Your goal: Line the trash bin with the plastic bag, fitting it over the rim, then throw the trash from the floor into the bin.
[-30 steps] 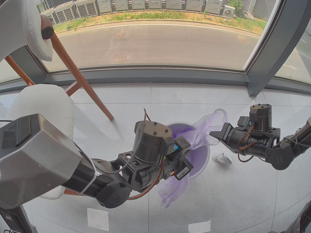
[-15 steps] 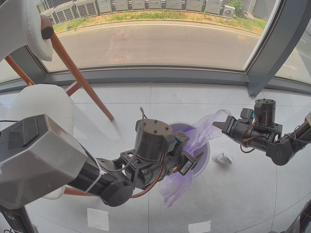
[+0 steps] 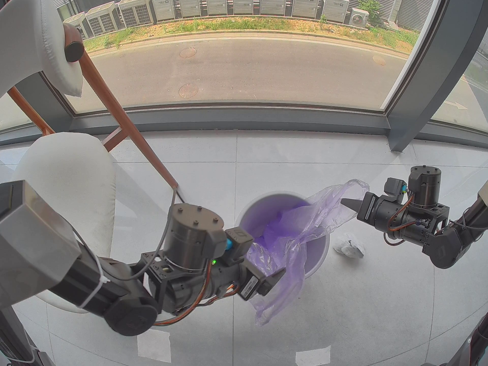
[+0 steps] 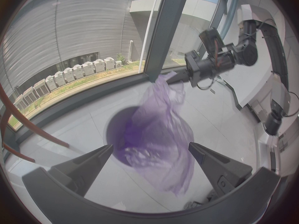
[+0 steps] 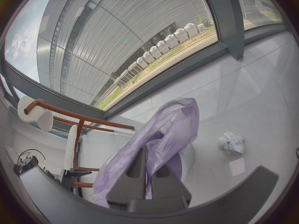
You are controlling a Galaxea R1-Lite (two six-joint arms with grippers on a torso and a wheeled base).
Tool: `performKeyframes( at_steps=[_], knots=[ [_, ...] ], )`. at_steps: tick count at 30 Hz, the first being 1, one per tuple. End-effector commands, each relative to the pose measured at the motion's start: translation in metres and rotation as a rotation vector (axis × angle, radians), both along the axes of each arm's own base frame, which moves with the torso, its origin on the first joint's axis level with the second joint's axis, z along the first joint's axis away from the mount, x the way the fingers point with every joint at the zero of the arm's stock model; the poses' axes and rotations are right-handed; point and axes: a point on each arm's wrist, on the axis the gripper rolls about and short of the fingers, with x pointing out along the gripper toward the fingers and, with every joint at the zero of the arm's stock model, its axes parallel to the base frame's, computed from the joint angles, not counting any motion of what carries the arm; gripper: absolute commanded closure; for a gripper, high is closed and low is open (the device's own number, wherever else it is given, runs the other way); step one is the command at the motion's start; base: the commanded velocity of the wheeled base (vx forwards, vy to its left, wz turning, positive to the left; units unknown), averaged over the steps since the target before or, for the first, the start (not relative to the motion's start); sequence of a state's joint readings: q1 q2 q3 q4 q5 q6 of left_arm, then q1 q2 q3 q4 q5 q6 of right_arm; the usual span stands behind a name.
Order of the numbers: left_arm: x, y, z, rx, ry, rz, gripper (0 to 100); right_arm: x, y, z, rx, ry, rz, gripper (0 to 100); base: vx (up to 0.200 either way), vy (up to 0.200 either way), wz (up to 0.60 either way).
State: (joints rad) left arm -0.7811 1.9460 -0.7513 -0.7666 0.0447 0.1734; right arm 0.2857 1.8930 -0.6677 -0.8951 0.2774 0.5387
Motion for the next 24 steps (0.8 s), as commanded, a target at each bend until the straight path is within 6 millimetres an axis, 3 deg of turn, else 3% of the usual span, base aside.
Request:
performKeyframes(
  at_steps=[1,14,18,19,24],
  knots=[
    [-0.016,0.015,-0.005,0.018,0.044,-0.048,0,-0.001,-0.001,-0.002,-0.004,0.002,-0.001,100,0.000,0.000,0.00],
    [0.006,-0.009,-0.054,0.111,0.102,-0.074,0,-0.004,-0.002,0.001,-0.001,-0.004,-0.003,100,0.000,0.000,0.00],
    [0.018,-0.014,-0.056,0.095,0.085,-0.063,0,-0.006,-0.002,0.004,0.002,-0.013,-0.001,100,0.000,0.000,0.00],
    [0.020,-0.015,-0.056,0.090,0.082,-0.059,100,-0.005,-0.002,0.004,0.002,-0.013,-0.003,100,0.000,0.000,0.00],
    [0.020,-0.015,-0.055,0.085,0.078,-0.061,100,-0.006,-0.002,0.005,0.002,-0.015,-0.001,100,0.000,0.000,0.00]
  ],
)
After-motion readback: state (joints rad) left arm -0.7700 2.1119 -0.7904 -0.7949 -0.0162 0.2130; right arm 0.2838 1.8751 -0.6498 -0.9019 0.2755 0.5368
